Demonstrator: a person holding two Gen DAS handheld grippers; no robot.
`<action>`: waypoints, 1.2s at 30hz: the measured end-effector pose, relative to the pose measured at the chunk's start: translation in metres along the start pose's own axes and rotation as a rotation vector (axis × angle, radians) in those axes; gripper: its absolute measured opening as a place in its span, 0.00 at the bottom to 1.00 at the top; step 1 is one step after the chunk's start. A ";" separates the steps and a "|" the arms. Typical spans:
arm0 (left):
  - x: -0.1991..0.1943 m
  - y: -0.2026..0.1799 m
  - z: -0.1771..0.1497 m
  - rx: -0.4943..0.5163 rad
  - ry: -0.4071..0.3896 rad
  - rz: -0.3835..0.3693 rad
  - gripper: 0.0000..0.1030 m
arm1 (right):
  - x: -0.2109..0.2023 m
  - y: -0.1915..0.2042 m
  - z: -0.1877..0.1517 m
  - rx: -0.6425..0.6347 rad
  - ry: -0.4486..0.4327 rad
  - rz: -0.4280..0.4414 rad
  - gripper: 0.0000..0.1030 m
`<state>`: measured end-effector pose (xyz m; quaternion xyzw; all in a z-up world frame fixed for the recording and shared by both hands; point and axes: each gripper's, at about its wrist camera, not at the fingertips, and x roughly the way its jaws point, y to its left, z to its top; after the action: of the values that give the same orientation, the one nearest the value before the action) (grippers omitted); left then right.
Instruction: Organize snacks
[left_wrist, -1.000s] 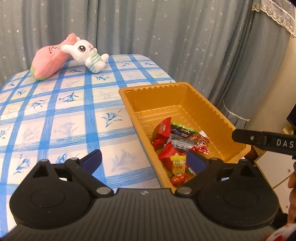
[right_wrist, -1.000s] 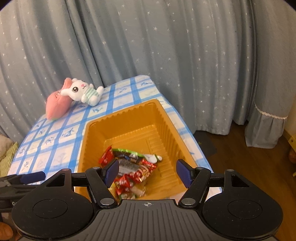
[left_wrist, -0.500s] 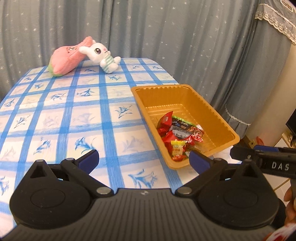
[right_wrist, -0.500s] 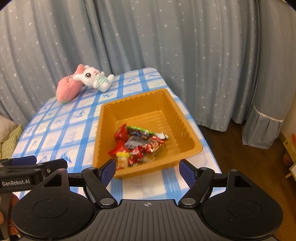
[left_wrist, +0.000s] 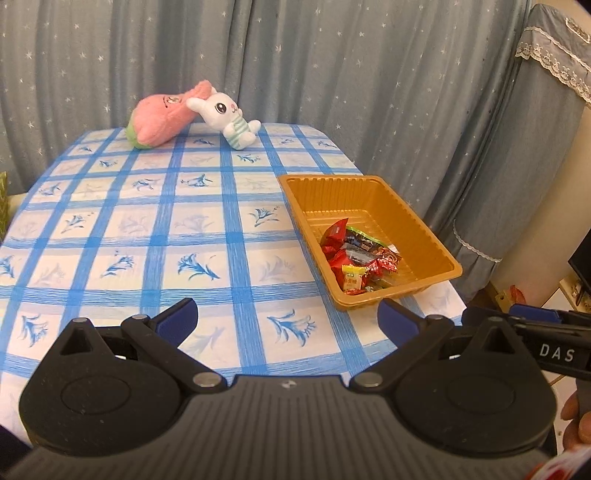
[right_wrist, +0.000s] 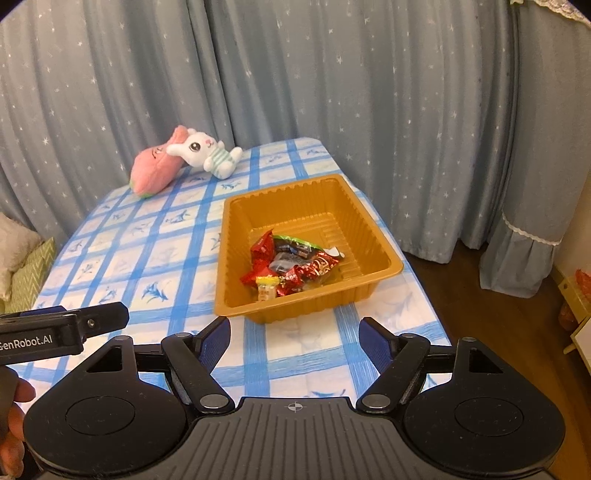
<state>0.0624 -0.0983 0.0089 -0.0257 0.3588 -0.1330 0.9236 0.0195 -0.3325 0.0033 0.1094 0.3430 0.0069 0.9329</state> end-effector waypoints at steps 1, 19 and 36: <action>-0.004 0.000 -0.001 0.000 -0.003 0.001 1.00 | -0.005 0.002 -0.001 -0.002 -0.005 0.000 0.74; -0.062 0.000 -0.017 0.020 -0.035 0.035 1.00 | -0.063 0.027 -0.015 -0.058 -0.049 -0.001 0.74; -0.071 -0.002 -0.021 0.026 -0.053 0.044 1.00 | -0.069 0.032 -0.023 -0.061 -0.044 0.001 0.74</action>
<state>-0.0023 -0.0802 0.0396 -0.0092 0.3328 -0.1168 0.9357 -0.0456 -0.3033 0.0370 0.0810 0.3218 0.0156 0.9432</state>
